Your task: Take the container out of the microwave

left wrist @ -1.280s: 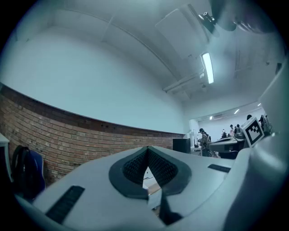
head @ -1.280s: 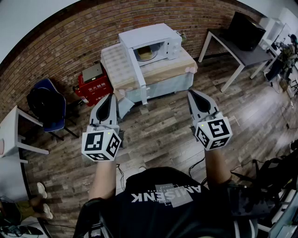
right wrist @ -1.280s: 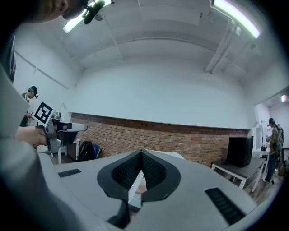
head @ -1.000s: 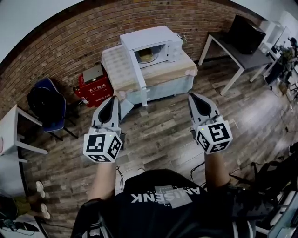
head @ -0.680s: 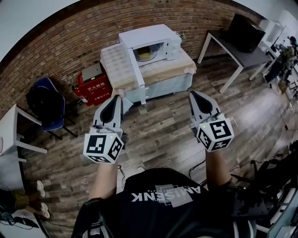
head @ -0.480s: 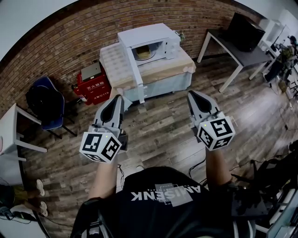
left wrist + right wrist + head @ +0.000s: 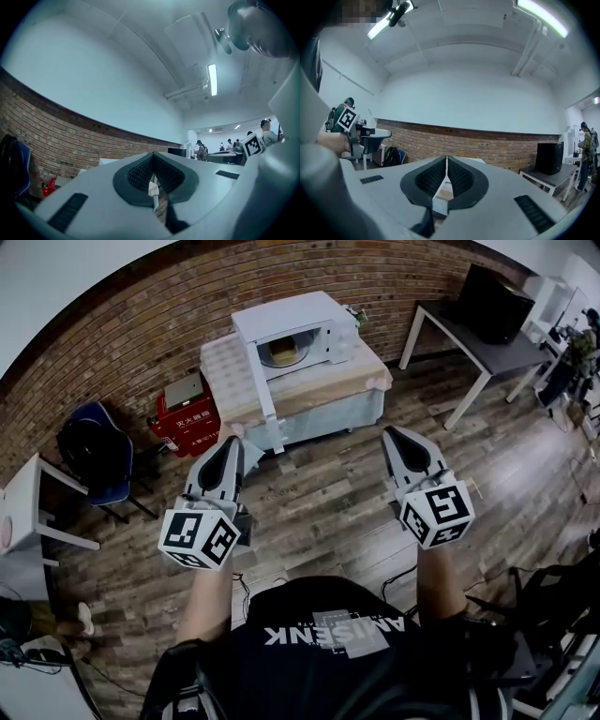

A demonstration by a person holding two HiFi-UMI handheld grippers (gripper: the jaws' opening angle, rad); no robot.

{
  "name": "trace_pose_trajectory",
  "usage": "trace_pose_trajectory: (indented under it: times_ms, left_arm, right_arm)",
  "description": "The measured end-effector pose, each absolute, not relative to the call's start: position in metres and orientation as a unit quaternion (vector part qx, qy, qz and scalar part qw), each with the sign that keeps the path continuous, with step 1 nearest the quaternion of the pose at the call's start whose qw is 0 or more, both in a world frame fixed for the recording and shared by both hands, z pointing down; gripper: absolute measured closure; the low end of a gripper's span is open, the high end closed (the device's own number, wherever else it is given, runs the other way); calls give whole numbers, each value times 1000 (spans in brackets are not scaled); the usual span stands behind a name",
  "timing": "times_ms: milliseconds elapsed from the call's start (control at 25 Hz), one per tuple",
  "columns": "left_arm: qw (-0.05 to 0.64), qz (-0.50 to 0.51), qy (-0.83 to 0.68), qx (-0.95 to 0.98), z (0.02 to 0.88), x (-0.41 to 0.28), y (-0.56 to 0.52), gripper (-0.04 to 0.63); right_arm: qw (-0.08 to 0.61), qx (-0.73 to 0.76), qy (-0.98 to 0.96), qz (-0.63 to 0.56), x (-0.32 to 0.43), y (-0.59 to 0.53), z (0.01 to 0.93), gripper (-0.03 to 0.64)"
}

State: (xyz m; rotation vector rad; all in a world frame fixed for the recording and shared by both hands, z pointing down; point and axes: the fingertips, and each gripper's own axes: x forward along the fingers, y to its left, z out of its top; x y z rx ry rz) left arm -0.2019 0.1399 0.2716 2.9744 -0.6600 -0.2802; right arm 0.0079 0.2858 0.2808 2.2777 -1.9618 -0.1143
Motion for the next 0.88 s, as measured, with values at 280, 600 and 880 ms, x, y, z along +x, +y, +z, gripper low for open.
trace_pose_trajectory:
  times_ms: [280, 600, 880]
  left_arm:
    - [24, -79, -215, 973, 273, -171, 163, 583]
    - [41, -56, -238, 969, 301, -157, 139, 583]
    - [40, -68, -224, 971, 303, -125, 77, 583]
  right_arm:
    - [75, 744, -662, -44, 34, 299, 288, 574]
    - [67, 750, -657, -41, 62, 280, 304, 574]
    - [75, 755, -651, -37, 77, 220, 313, 574]
